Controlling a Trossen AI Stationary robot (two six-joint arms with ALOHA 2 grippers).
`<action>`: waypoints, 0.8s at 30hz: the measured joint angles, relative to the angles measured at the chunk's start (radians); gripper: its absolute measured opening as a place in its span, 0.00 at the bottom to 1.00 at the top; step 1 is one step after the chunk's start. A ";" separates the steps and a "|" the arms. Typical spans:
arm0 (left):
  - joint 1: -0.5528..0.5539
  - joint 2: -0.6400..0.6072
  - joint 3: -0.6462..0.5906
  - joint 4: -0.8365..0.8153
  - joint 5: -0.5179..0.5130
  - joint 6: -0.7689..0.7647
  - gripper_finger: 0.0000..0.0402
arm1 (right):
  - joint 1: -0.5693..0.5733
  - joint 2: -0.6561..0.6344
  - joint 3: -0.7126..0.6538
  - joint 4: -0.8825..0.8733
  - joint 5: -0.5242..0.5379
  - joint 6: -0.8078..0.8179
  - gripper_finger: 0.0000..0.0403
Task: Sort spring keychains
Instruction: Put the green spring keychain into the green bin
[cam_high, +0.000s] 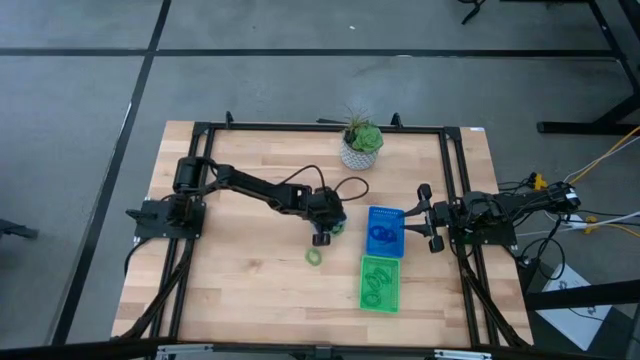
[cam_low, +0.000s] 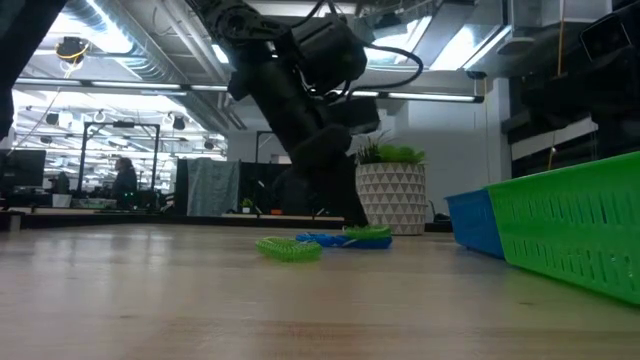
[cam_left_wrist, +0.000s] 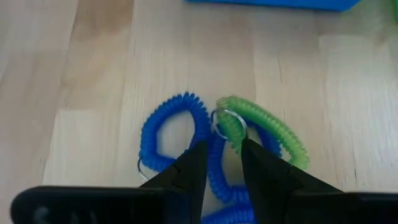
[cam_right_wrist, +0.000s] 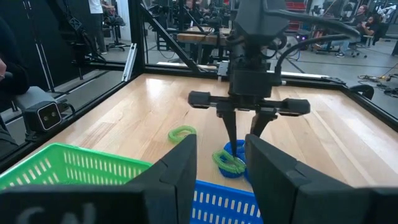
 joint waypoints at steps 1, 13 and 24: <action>0.000 0.000 0.000 -0.003 0.000 -0.013 0.24 | 0.000 0.000 0.000 0.000 0.000 0.000 0.34; -0.007 -0.001 0.000 0.072 0.012 -0.045 0.23 | 0.000 0.000 0.000 0.000 0.000 0.000 0.34; -0.037 0.000 0.001 0.016 0.010 -0.033 0.22 | 0.000 0.000 0.000 0.000 0.000 0.000 0.34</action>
